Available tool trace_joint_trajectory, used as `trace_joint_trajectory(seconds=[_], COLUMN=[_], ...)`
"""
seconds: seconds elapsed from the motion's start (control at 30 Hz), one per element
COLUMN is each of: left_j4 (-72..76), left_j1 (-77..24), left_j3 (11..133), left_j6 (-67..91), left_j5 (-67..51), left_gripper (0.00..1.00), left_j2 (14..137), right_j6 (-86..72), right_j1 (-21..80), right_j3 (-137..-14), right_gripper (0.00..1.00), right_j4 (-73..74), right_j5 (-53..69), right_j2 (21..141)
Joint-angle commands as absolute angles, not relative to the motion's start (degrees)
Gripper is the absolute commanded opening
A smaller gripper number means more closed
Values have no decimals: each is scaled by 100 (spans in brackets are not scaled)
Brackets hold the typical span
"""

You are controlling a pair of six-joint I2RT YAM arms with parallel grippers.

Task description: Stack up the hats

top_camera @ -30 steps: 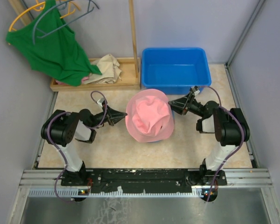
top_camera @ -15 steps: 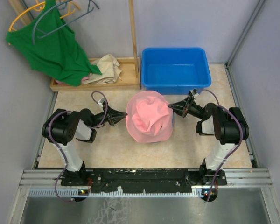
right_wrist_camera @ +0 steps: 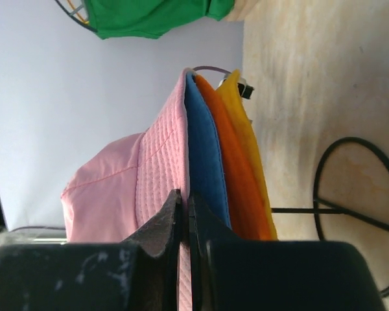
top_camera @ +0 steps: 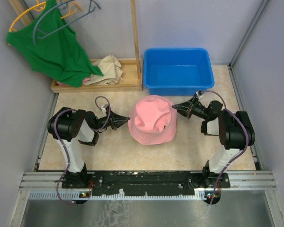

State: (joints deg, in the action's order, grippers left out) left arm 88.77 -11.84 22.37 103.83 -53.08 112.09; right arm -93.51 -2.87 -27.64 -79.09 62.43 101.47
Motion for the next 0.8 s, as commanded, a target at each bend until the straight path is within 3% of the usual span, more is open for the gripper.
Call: trace_joint_trajectory(seconds=[0.0,0.2,0.47,0.77], left_j4=[10257,10255,10257,10257], left_j1=[-1151,-1151,-1151,-1151], left_j3=[2278,2193,2033,2044], left_j6=[10415,10327,10067,9792], left_j5=[-5324,-5396,-5467,-5538], left_gripper=[0,0,0,0], left_j2=[11383,11530,11818,11878], right_j6=[-7611,-5768,-4741,-4504], right_j1=[-378,-379,-381,-378], right_j3=[-3184,-3606,-3468,-3426], right_gripper=[0,0,0,0], right_j4=[-5326,-2777,-1535,-1440], right_j5=[5796,5388,4906,4782], right_j2=[9530,9083,8919,8381])
